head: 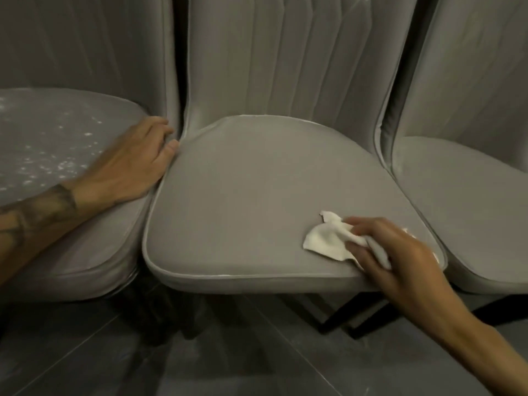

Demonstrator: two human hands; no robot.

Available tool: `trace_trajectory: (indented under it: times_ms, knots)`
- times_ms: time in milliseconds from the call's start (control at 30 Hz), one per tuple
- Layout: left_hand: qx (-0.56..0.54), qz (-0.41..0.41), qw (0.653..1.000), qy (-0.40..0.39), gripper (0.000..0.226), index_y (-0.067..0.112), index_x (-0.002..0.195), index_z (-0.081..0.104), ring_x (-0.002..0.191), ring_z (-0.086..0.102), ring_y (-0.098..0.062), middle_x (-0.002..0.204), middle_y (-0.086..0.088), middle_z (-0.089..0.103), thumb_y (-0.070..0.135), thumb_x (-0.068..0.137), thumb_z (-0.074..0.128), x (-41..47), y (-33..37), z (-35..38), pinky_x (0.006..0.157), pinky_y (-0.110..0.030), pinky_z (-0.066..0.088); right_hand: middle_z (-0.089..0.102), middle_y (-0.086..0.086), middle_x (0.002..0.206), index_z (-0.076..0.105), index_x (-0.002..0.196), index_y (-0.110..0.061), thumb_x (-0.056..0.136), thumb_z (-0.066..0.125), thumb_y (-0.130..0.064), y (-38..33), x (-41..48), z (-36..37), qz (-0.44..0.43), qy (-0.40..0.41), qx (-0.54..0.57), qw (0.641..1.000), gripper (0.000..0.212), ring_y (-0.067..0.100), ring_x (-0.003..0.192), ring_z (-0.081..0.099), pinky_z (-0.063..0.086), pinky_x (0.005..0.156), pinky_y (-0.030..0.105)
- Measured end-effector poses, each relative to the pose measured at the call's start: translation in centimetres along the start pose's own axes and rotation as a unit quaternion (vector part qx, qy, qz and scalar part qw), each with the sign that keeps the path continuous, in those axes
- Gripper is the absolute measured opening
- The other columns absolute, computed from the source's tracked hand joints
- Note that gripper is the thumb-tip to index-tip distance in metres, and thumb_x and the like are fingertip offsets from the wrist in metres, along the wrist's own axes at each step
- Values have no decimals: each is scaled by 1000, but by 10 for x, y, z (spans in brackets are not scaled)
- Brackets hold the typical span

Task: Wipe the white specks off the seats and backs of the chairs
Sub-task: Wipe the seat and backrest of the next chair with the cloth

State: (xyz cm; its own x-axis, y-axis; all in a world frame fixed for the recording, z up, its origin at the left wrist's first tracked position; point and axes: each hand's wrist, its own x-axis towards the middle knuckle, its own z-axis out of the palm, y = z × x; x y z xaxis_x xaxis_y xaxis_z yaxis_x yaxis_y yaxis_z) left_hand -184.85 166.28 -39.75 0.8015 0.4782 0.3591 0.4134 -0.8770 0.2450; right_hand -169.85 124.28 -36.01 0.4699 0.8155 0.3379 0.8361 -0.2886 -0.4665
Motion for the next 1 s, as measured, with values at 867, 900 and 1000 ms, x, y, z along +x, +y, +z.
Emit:
trace_trajectory:
  times_ms: [867, 900, 1000]
  knots:
    - [0, -30, 999, 33, 23, 7, 121, 60, 108, 57, -41, 121, -19, 60, 19, 106, 47, -9, 1, -20, 96, -54, 45, 57, 12, 112, 65, 109, -9, 99, 57, -26, -86, 197, 141, -71, -17, -30, 997, 21, 32, 106, 52, 40, 91, 38]
    - [-6, -36, 999, 36, 24, 7, 123, 60, 110, 57, -41, 122, -18, 60, 18, 107, 47, -10, 1, -20, 97, -53, 44, 57, 16, 114, 65, 111, -6, 99, 56, -24, -91, 216, 152, -62, -12, -36, 997, 23, 34, 108, 50, 39, 94, 41]
    - [-31, -52, 997, 48, 25, 9, 127, 59, 110, 55, -35, 122, -15, 60, 11, 105, 46, -14, 0, -20, 98, -48, 41, 59, 21, 114, 66, 109, 0, 100, 54, -22, -106, 259, 168, -11, 3, -29, 1000, 26, 38, 108, 52, 37, 93, 40]
